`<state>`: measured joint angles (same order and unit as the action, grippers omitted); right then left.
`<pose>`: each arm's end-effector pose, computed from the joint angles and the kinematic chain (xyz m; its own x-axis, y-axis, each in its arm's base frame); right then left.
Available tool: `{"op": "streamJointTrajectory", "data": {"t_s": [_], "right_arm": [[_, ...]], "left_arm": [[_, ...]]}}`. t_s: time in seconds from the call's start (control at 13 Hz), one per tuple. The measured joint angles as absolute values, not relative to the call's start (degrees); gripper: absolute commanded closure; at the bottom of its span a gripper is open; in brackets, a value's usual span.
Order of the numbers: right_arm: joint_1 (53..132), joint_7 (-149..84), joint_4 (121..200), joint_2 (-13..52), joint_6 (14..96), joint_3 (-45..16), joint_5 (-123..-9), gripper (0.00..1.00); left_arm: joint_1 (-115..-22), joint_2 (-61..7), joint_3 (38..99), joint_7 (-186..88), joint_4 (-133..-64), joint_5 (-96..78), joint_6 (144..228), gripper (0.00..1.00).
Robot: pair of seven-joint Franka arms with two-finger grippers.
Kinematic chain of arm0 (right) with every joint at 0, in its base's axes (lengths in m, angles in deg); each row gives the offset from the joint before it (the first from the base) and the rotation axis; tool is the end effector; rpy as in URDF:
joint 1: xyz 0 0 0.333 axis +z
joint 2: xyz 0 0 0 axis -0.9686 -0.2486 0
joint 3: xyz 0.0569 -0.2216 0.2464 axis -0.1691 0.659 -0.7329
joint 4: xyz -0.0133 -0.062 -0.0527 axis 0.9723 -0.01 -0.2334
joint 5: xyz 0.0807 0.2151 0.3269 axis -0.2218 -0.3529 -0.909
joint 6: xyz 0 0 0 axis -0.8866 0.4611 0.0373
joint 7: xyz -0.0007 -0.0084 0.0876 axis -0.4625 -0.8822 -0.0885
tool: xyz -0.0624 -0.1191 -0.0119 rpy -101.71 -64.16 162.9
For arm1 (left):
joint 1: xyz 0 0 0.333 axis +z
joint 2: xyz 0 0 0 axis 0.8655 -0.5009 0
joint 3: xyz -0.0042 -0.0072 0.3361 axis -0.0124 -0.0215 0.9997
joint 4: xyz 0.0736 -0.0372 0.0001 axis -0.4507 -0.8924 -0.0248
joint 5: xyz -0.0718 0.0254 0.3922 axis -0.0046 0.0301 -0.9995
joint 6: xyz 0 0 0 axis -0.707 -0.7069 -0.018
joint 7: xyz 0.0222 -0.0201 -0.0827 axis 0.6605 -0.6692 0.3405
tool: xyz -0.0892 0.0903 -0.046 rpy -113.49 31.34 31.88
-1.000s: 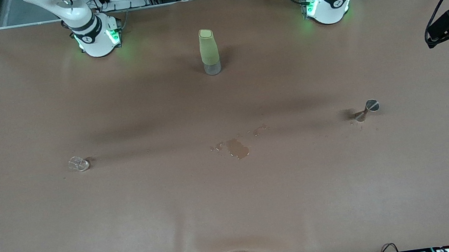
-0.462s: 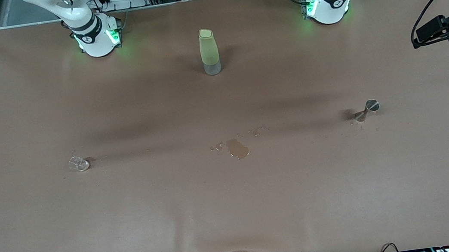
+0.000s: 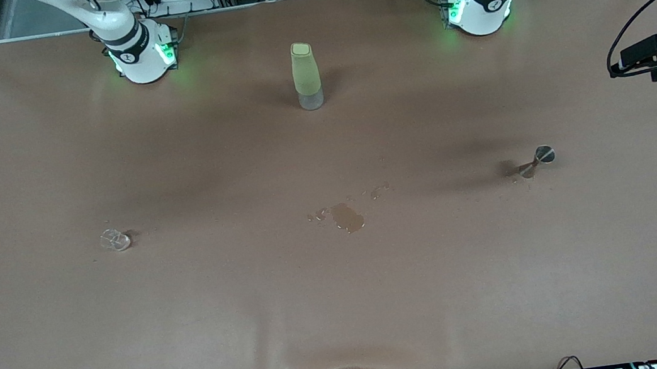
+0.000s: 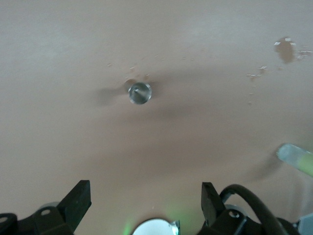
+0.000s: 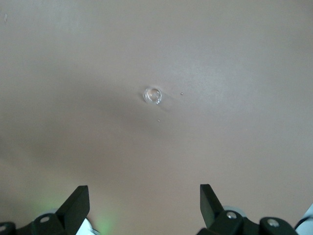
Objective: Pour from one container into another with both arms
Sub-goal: 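Move the left gripper toward the jigger while the right gripper approaches the beaker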
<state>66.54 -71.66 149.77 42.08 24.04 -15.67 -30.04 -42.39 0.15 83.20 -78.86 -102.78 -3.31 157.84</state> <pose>0.5393 -0.1258 0.6185 0.8581 0.5120 -0.0402 0.5091 -0.8583 -0.0650 0.5215 0.0937 0.5215 0.9818 -0.1561 -0.1083 -0.1144 -0.9407 0.3193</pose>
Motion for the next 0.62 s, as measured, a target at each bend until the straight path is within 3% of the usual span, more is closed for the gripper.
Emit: {"op": "streamJointTrajectory", "data": {"t_s": [0.62], "right_arm": [[59.1, -118.1, 150.1, 41.4, 23.9, -15.4, -30.2, 0.0]], "left_arm": [[-30.8, -4.1, 83.3, -106.1, -113.4, 10.5, 162.7, 0.0]]}}
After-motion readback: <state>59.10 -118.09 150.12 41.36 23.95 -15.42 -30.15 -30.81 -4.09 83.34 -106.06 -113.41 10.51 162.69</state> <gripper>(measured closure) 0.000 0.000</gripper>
